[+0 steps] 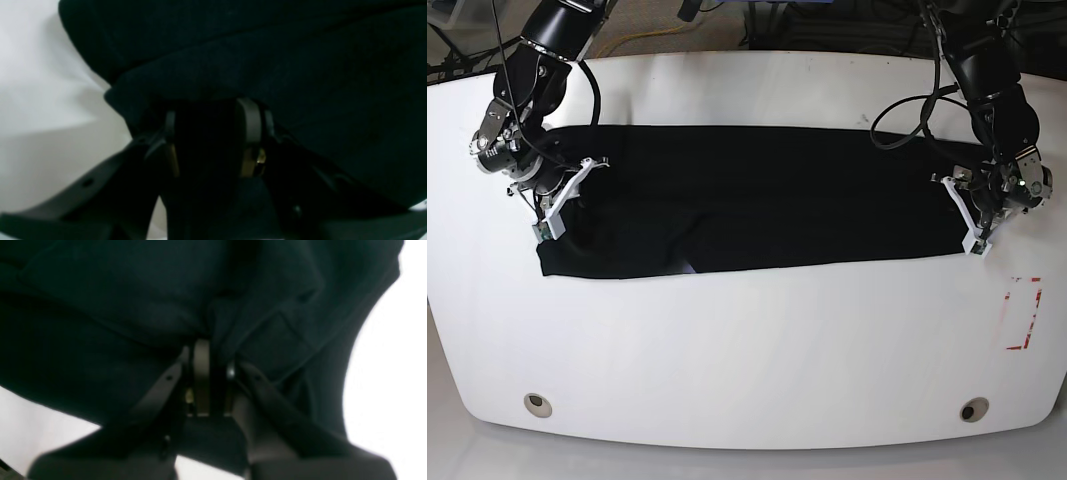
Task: Fold the T-shirt properly
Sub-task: 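Pull the folded strip with both grippers and smooth it flat, then move the left gripper inward along the strip and grasp it, then fold the strip ends inward, right gripper toward the left gripper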
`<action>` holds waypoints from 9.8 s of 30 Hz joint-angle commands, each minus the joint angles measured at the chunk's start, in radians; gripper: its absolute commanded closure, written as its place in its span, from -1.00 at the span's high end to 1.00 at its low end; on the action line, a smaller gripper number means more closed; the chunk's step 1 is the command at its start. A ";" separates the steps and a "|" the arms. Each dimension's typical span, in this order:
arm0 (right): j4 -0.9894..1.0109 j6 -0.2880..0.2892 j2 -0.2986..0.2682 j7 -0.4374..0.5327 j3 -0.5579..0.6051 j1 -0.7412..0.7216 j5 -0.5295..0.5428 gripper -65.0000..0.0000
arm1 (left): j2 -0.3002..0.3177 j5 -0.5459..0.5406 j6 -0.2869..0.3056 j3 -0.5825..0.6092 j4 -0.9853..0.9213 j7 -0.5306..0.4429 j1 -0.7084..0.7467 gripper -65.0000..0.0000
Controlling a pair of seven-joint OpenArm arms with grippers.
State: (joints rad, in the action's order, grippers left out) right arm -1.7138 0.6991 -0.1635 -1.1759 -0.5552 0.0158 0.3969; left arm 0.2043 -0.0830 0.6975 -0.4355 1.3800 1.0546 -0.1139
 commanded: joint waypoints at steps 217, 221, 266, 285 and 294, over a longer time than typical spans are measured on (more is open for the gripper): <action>0.487 -0.001 -0.098 0.001 -0.179 -0.052 0.371 0.64 | -0.073 -0.367 -0.215 0.303 0.221 0.025 0.144 -0.83; 0.487 -0.001 -0.089 0.001 -0.177 -0.052 0.371 -0.12 | -0.075 -0.366 -0.218 0.304 0.221 0.025 0.142 -0.83; -0.064 -0.001 0.135 -0.032 0.303 -0.092 0.343 -1.00 | -0.326 -0.203 -0.217 0.395 -0.090 -0.095 0.043 -0.83; 0.174 -0.001 0.132 0.110 0.398 -0.164 0.336 0.77 | -0.294 -0.343 -0.217 0.383 0.058 -0.092 0.055 -0.03; -0.028 -0.001 0.077 0.090 0.398 -0.098 0.342 0.70 | -0.116 -0.535 -0.215 0.249 0.310 -0.024 0.107 0.00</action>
State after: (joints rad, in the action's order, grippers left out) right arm -1.7008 0.6922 -0.0719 -1.1000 -0.1520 -0.0830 0.7216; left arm 0.0696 -0.5804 0.4786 -0.1703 1.6512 1.0359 0.0025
